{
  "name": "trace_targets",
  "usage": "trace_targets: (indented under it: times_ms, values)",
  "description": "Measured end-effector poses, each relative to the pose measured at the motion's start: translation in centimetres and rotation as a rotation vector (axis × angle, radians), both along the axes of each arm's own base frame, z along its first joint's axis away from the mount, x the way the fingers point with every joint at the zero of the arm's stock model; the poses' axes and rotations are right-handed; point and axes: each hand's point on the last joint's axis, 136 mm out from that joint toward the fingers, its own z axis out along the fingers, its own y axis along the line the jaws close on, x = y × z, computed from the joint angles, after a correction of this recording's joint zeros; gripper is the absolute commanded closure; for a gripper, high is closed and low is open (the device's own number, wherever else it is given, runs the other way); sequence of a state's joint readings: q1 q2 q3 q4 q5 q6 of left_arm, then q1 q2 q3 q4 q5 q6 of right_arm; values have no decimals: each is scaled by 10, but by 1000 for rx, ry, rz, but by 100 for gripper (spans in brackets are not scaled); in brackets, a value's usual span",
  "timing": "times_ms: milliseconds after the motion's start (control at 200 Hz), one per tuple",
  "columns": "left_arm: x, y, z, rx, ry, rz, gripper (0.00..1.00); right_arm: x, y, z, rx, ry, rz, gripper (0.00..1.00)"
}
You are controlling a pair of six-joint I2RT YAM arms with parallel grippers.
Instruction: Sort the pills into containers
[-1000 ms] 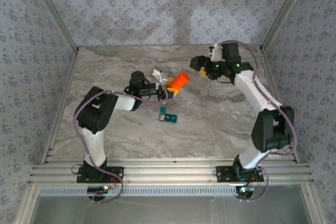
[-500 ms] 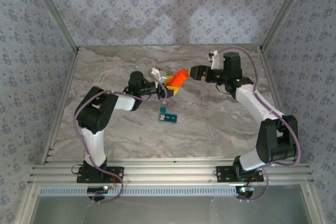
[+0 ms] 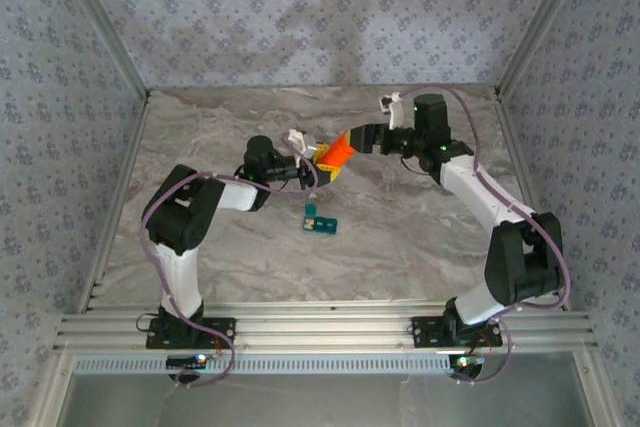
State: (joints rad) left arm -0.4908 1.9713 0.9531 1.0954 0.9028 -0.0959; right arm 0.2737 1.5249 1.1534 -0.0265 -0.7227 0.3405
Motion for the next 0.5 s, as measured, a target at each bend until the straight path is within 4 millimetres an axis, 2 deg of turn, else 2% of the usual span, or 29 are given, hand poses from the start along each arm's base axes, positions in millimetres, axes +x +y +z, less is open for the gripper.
trace_targets:
  times_ms: [160,290,420,500]
  values:
    - [0,0,0,0,0,-2,100,3,7,-3,-11,9,19,22]
    - [0,0,0,0,0,-2,100,2,11,-7,-17,24,34,28]
    - [0,0,-1,1,2,-2,100,1,11,-11,-28,40,40,37]
    - [0,0,-1,4,7,-2,100,0,12,-12,-32,44,48,46]
